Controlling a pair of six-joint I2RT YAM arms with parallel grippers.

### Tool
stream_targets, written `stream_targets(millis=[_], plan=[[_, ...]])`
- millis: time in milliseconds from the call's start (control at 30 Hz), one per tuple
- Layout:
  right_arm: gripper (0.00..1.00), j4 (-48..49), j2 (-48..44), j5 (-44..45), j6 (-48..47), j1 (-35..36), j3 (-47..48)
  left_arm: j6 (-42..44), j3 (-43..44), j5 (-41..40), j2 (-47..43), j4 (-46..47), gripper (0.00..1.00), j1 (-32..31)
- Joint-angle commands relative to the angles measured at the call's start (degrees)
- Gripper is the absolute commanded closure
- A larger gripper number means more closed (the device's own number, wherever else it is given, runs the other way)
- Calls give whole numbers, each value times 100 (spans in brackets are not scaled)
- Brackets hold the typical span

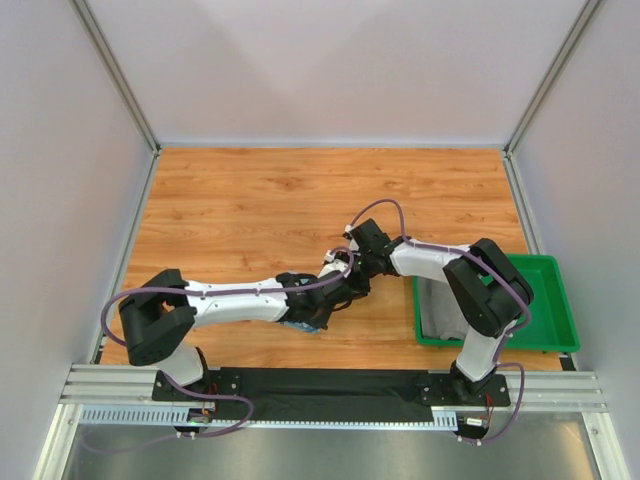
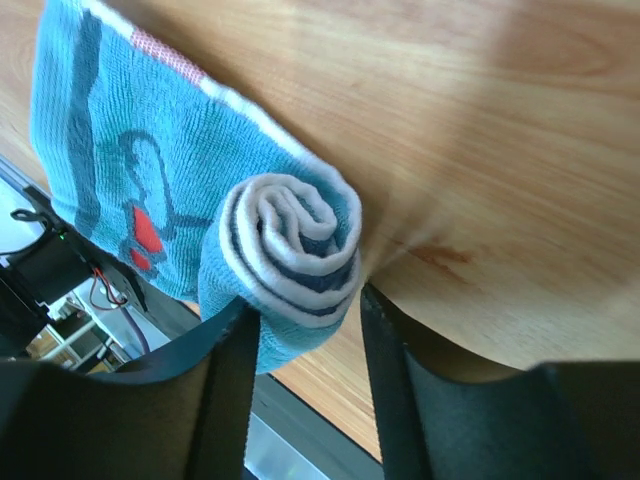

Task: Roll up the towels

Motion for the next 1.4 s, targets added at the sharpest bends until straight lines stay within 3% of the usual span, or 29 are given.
stream_targets(millis=[0, 200, 400, 567, 833, 1067, 1367], plan=[[51, -254, -66, 334, -167, -247, -93, -454, -395, 1062, -503, 374, 100, 224], [41, 34, -355, 89, -150, -765, -286, -1043, -1221, 1923, -1268, 936, 100, 831], [35, 1519, -830, -1054, 43, -968, -936, -1975, -2379, 2777, -1830, 1761, 100, 1587], [32, 3373, -875, -1879, 562, -951, -1708, -2931, -3216, 3270, -2059, 2386, 100, 2035], [39, 5060, -173, -2101, 993, -406, -1992, -3672, -4298, 3561, -2051, 3467, 100, 2405], [53, 5889, 671, -2004, 1353, -142, -1851, -3584, -4404, 3578, -2358, 3266, 100, 2554], [52, 6372, 1287, -1925, 1529, 121, -1649, -3426, -4492, 3649, -2561, 3125, 100, 2712]])
